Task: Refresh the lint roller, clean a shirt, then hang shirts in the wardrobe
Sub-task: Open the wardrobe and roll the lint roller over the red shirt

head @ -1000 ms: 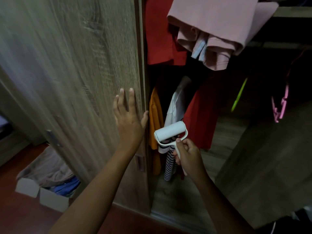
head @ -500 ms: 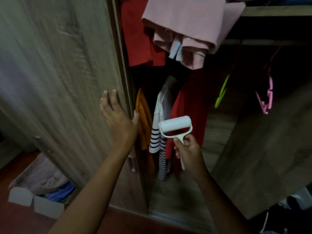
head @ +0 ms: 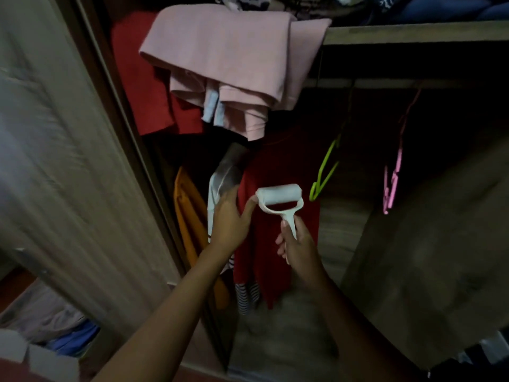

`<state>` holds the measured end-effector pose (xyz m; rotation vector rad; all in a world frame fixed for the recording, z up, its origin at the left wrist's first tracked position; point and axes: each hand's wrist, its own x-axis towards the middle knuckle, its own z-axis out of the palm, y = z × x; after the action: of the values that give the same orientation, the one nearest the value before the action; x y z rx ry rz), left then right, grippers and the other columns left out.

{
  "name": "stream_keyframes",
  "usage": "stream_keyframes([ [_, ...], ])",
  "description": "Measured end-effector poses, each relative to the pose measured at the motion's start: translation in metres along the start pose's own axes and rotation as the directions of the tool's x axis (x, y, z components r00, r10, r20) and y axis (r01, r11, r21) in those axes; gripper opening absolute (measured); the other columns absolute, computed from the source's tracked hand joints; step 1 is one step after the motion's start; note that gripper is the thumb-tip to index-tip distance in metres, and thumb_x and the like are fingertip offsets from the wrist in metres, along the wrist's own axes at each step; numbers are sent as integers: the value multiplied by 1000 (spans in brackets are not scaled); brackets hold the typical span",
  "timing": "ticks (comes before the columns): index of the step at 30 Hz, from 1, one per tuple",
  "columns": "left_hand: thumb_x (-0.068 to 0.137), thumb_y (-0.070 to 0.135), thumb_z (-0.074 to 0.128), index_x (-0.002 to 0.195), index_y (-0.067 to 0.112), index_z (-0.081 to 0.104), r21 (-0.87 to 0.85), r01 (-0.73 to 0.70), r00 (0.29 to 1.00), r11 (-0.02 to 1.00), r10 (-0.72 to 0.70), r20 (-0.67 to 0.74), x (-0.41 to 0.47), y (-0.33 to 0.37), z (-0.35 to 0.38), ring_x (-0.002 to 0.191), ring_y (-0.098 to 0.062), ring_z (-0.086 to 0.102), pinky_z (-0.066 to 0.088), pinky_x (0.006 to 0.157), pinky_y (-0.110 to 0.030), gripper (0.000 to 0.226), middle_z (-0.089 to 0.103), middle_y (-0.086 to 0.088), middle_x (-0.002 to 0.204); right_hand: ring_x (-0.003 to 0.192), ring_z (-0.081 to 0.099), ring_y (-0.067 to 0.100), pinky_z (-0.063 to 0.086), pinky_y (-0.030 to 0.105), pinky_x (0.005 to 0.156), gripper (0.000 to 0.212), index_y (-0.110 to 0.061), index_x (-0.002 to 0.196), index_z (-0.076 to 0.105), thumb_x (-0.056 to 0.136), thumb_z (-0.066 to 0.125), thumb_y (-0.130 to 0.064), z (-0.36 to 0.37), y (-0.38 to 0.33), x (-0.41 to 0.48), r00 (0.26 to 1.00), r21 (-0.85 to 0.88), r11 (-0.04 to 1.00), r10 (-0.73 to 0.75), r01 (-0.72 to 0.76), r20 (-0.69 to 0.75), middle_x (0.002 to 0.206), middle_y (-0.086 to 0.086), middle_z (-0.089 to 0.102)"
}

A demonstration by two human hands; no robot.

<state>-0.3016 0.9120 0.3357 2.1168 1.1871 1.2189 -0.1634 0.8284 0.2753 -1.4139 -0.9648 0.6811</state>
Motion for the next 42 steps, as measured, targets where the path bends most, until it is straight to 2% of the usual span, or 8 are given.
stream_keyframes([
  [4, 104, 31, 53, 94, 16, 67, -78, 129, 991, 989, -130, -14, 3, -2, 5, 58, -4, 57, 43, 60, -26, 23, 63, 6, 69, 52, 52, 16, 40, 21, 43, 20, -33, 111, 59, 105, 41, -39, -6, -14, 41, 995, 16, 999, -53, 52, 83, 71, 7, 57],
  [12, 107, 31, 45, 109, 14, 67, -274, 330, 943, 903, -306, 127, 7, 9, -7, 95, -24, 73, 57, 92, -47, 29, 75, -9, 100, 57, 49, 18, 42, 26, 51, 24, -29, 118, 55, 104, 40, -43, -6, -10, 73, 959, 53, 977, -213, 206, 189, 72, 7, 52],
  [16, 107, 31, 42, 110, 15, 68, -295, 352, 936, 888, -326, 136, 7, 15, -9, 99, -25, 72, 53, 97, -52, 30, 75, -9, 102, 57, 50, 4, 42, 28, 58, 21, -31, 102, 56, 103, 41, -46, -6, 58, 51, 960, -71, 991, -93, 116, 263, 66, -12, 53],
  [22, 109, 29, 39, 118, 10, 66, -361, 428, 904, 829, -384, 190, 5, 23, -10, 105, -21, 72, 53, 101, -48, 34, 75, -9, 111, 107, 56, -13, 38, 0, 87, 28, -31, 130, 55, 104, 45, -34, -15, 118, 22, 911, -232, 972, 70, 29, 407, 118, -18, 61],
  [24, 109, 29, 39, 113, 8, 67, -353, 433, 901, 830, -390, 189, 5, 23, -9, 103, -24, 73, 53, 101, -50, 35, 76, -12, 108, 105, 58, -9, 45, 15, 92, 26, -33, 127, 57, 103, 46, -37, -13, 115, 26, 927, -202, 979, 58, 19, 370, 112, -19, 64],
  [28, 108, 30, 41, 104, 2, 65, -310, 416, 908, 855, -377, 182, 4, 25, -7, 99, -38, 71, 51, 98, -58, 37, 74, -22, 102, 65, 53, -4, 42, 22, 67, 15, -27, 103, 60, 103, 48, -36, -13, 62, 47, 962, -56, 995, -61, 79, 268, 71, -22, 57],
  [36, 108, 30, 40, 97, -11, 55, -331, 400, 915, 855, -349, 205, 1, 35, -9, 80, -37, 61, 52, 77, -52, 45, 61, -41, 91, 51, 48, 0, 40, 17, 50, 33, -20, 119, 54, 102, 42, -45, -21, -8, 75, 965, 83, 980, -195, 183, 178, 64, -9, 49],
  [42, 109, 25, 40, 94, 5, 66, -310, 404, 912, 861, -355, 204, -4, 42, -17, 83, -23, 74, 58, 80, -40, 36, 76, -8, 86, 51, 50, 10, 45, 28, 46, 22, -38, 114, 53, 102, 38, -50, -17, 84, 37, 930, -106, 993, -9, 52, 367, 64, -10, 52],
])
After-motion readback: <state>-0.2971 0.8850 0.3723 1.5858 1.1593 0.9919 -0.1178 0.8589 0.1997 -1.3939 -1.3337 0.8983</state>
